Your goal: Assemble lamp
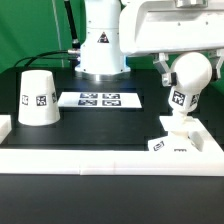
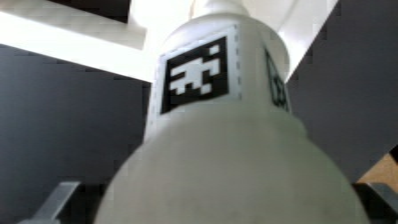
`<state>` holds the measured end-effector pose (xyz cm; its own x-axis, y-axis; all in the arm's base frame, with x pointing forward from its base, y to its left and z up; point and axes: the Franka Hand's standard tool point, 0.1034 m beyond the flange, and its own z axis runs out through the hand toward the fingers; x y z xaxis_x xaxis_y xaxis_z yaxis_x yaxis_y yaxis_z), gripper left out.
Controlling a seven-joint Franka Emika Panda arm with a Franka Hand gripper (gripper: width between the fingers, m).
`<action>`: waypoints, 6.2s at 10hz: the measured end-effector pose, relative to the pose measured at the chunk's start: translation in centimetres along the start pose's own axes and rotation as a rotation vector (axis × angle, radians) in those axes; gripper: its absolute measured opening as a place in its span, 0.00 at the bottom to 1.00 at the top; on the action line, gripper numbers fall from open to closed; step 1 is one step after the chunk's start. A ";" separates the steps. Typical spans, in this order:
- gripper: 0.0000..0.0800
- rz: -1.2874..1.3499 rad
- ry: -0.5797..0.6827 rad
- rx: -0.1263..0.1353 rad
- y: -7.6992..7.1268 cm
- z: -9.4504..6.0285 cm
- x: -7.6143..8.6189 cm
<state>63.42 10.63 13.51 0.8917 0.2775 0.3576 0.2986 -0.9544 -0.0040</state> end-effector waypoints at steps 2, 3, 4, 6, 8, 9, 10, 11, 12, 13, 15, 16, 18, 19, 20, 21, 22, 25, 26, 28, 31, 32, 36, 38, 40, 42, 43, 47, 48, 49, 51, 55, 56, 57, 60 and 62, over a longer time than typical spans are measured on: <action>0.72 -0.002 0.021 -0.005 0.0 -0.3 0.4; 0.72 -0.003 0.050 -0.013 -0.1 -0.2 0.3; 0.72 -0.007 0.075 -0.020 -0.3 0.2 0.0; 0.72 -0.007 0.082 -0.023 -0.3 0.6 -0.3; 0.72 -0.007 0.092 -0.027 -0.2 0.6 -0.3; 0.72 -0.006 0.108 -0.033 -0.2 0.5 -0.4; 0.72 -0.005 0.128 -0.040 0.0 0.5 -0.5; 0.72 -0.001 0.155 -0.053 0.6 0.3 -0.9; 0.72 0.009 0.164 -0.063 1.3 0.4 -1.7; 0.72 0.015 0.163 -0.065 1.6 0.6 -2.3; 0.72 0.016 0.169 -0.067 1.5 0.8 -2.5; 0.72 0.015 0.178 -0.070 1.5 0.8 -2.5; 0.72 0.015 0.181 -0.070 1.6 0.8 -2.5; 0.72 0.015 0.181 -0.070 1.6 0.8 -2.5; 0.84 0.015 0.180 -0.070 1.6 0.8 -2.5; 0.84 0.015 0.175 -0.070 1.7 0.8 -2.5; 0.87 0.022 0.144 -0.065 2.1 0.4 -2.8; 0.87 0.024 0.139 -0.065 2.3 -0.5 -2.8; 0.87 0.024 0.138 -0.065 2.3 -0.6 -2.8; 0.87 0.023 0.126 -0.059 2.2 -1.1 -2.4; 0.87 0.026 0.102 -0.056 2.6 -0.5 -2.7; 0.87 0.028 0.106 -0.060 2.9 -0.1 -2.9; 0.87 0.039 -0.112 0.016 1.5 0.8 -4.1; 0.87 0.051 -0.253 0.062 0.8 0.6 -4.2; 0.87 0.048 -0.332 0.089 0.8 0.5 -3.7; 0.87 0.044 -0.316 0.083 1.7 0.4 -3.3; 0.87 0.046 -0.313 0.082 2.0 0.1 -2.8; 0.82 0.046 -0.299 0.079 2.0 0.1 -2.5; 0.82 0.047 -0.298 0.079 2.0 0.1 -2.5; 0.72 0.047 -0.298 0.079 2.0 0.1 -2.5; 0.72 0.047 -0.298 0.079 2.0 0.1 -2.5; 0.72 0.110 -0.296 0.073 2.1 0.2 -2.4; 0.72 0.186 -0.292 0.061 2.2 0.2 -2.3; 0.72 0.283 -0.287 0.049 2.1 0.2 -2.3; 0.72 0.504 -0.282 0.019 1.8 0.2 -2.1; 0.72 0.641 -0.282 0.001 1.3 0.3 -2.0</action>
Offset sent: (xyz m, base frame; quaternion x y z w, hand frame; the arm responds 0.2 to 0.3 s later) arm -0.0098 0.0075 -0.0096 -0.0191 0.0722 0.0156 0.9971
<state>62.10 8.88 12.51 0.9462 -0.3223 0.0281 -0.3159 -0.9393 -0.1339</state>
